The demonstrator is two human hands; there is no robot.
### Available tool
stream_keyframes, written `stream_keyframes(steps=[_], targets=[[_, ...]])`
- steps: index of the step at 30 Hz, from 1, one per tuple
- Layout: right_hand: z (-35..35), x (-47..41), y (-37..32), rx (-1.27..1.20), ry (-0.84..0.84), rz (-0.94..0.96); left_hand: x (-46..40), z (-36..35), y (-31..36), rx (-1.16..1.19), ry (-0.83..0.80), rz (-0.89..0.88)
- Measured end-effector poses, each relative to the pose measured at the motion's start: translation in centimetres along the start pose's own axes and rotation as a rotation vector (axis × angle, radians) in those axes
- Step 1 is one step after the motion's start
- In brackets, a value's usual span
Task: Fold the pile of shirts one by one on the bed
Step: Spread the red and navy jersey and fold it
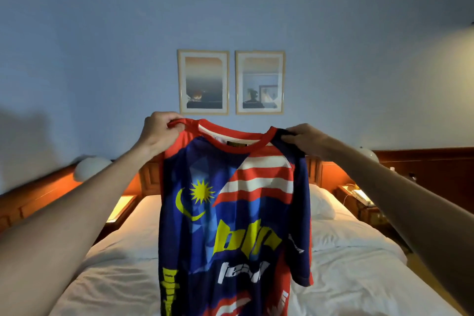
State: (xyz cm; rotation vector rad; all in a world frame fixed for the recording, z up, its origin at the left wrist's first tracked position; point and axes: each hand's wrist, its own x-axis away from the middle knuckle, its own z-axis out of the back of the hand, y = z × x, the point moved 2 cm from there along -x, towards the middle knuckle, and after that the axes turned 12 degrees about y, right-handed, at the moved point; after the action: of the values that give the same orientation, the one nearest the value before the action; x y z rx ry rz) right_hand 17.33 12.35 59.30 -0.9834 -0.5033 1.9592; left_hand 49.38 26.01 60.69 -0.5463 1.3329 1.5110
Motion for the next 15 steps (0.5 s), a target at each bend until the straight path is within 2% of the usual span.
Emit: stream_keyframes(steps=[7, 11, 15], targets=[[0.6, 0.1, -0.3, -0.108, -0.007, 0.041, -0.6, 0.2, -0.2, 0.11, 0.098, 0.214], [-0.4, 0.4, -0.5, 0.078, -0.066, 0.129, -0.6, -0.2, -0.4, 0.133, 0.122, 0.187], [-1.0, 0.2, -0.4, -0.037, 0.023, 0.063, -0.6, -0.4, -0.7, 0.086, 0.106, 0.163]])
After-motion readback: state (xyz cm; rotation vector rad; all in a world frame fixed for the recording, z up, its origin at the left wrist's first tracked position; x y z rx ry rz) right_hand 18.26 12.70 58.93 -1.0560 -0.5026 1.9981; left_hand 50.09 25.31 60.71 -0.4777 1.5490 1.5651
